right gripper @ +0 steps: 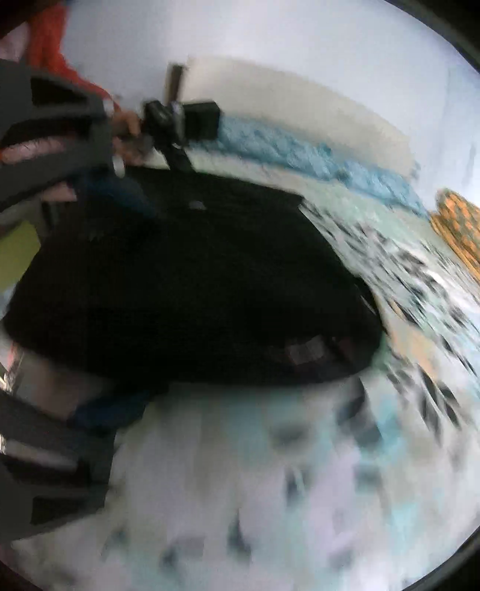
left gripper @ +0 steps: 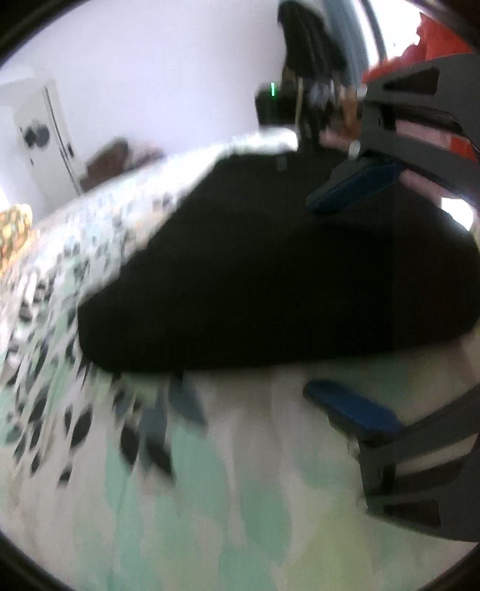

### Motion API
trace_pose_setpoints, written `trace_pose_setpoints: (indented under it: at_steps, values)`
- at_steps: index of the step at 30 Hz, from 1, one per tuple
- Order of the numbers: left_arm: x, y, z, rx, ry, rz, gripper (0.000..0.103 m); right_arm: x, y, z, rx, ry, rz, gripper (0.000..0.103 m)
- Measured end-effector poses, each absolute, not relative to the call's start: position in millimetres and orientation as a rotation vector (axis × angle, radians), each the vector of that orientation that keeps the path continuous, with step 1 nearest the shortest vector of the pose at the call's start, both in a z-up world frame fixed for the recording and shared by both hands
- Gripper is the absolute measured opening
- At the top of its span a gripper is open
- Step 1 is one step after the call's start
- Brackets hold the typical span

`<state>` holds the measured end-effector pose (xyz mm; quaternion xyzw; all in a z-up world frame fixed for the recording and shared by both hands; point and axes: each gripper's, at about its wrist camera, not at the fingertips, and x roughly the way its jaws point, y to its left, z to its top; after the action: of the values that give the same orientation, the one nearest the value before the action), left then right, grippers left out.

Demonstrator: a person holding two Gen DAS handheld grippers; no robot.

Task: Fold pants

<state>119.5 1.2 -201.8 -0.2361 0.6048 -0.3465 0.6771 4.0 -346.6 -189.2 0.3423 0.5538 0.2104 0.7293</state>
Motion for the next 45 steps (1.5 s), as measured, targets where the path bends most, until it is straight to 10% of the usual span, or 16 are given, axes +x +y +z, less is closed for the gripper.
trace_pose_setpoints:
  at_steps: [4,12,14,18,21,45]
  values:
    - [117,5,-193,-0.533,1.318,-0.757,0.032,7,-334,-170,0.8,1.147,0.535,0.04]
    - [176,19,-125,-0.484,1.114,-0.668,0.029,104,-311,-108,0.689,0.963,0.598,0.038]
    - [196,21,-114,-0.419,1.071,-0.602,0.037,134,-310,-108,0.624,0.974,0.541,0.042]
    - [195,12,-109,-0.099,1.034,-0.298,0.064,155,-305,-117,0.393,1.1,0.284,0.101]
    - [155,8,-100,0.077,0.948,-0.197,0.099,128,-304,-104,0.256,1.072,0.195,0.103]
    - [44,4,-50,0.022,1.063,-0.185,0.1,-43,-222,-27,0.022,0.891,-0.093,0.103]
